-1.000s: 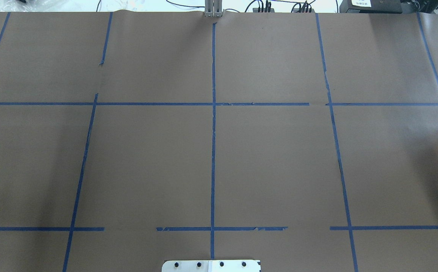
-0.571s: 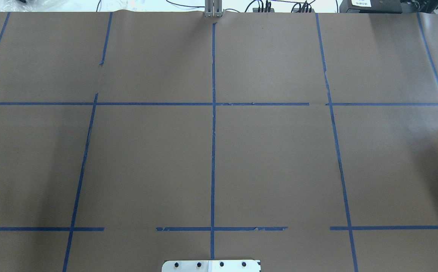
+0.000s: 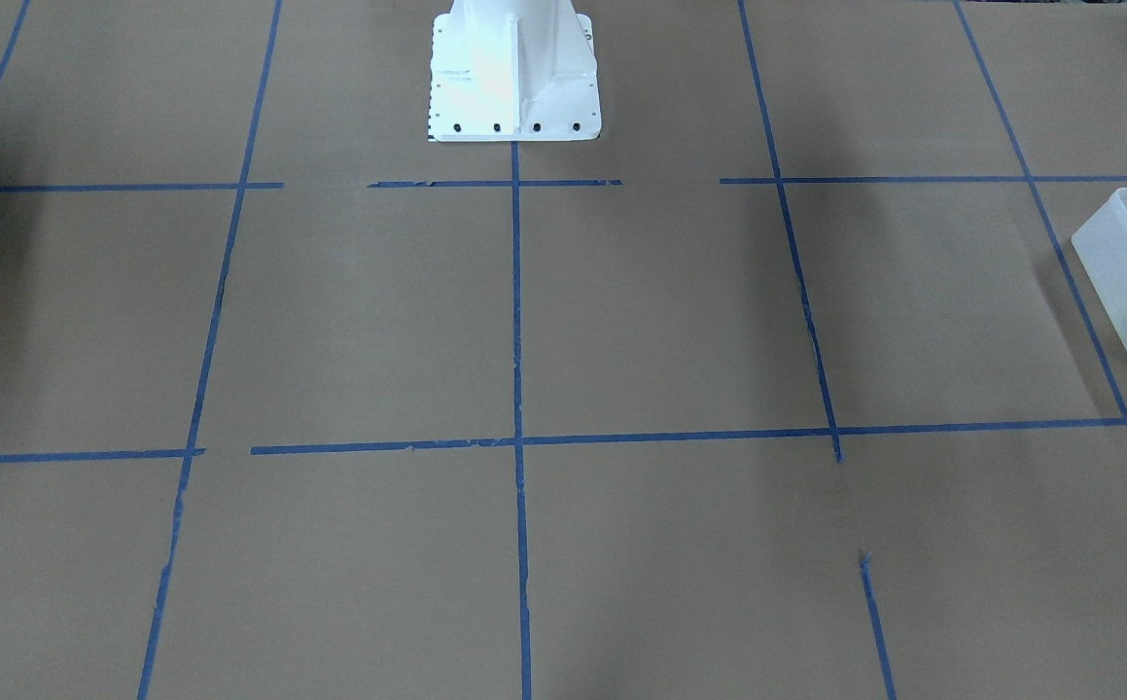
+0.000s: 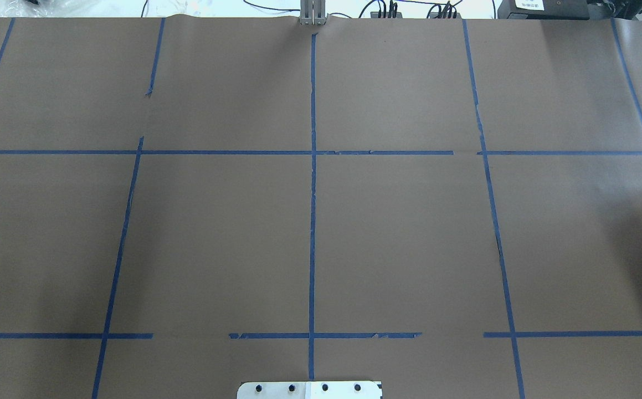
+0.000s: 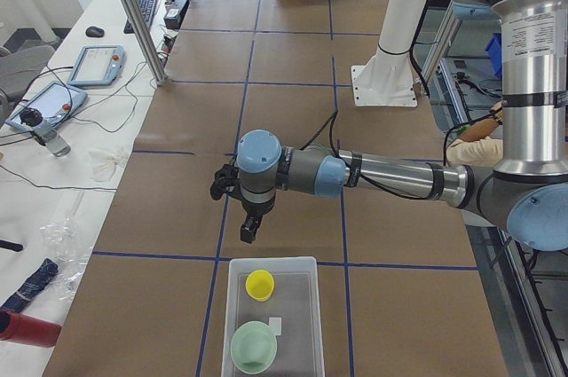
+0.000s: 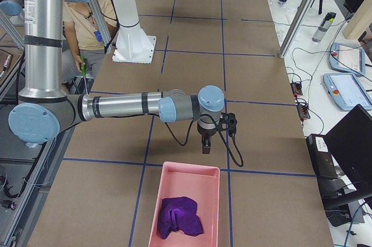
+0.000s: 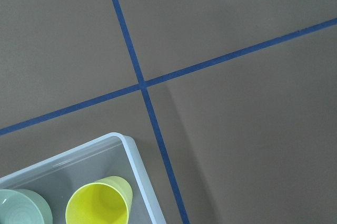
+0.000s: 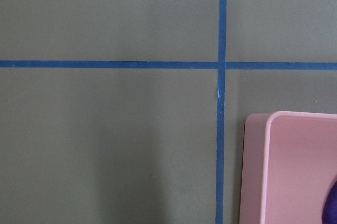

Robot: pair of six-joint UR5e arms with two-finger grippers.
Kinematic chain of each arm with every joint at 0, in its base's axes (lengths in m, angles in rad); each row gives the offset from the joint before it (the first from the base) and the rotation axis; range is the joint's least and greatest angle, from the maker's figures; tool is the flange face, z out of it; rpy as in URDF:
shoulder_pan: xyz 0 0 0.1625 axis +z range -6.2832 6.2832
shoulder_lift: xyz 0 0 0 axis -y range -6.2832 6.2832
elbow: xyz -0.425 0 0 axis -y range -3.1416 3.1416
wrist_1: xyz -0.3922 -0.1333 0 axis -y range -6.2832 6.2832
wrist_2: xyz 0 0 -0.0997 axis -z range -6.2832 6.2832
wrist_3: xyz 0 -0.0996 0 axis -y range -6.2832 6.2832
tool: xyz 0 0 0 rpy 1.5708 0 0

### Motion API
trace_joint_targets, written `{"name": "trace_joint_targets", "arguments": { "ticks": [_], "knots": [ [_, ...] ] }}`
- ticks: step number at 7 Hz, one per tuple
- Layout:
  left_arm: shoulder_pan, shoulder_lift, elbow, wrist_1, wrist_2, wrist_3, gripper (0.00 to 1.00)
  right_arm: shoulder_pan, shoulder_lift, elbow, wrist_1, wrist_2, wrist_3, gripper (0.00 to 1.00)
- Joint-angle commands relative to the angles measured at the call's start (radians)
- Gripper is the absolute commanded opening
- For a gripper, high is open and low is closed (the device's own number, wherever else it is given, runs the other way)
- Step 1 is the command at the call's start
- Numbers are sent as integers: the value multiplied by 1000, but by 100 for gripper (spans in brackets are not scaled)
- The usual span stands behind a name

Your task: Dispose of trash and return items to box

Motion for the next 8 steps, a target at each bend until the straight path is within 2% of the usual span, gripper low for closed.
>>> {"name": "trace_joint_targets", "arguments": {
  "ticks": [1, 3, 8],
  "knots": [
    [2, 0, 22, 5, 1, 1, 100, 1, 12, -4, -1, 7, 9, 100],
    [2, -1, 19, 5, 0, -1, 100, 3, 67, -7, -21, 4, 10, 100],
    [5, -1, 19, 4, -5, -4, 100, 6, 64, -30, -33, 1, -5, 100]
  ]
}}
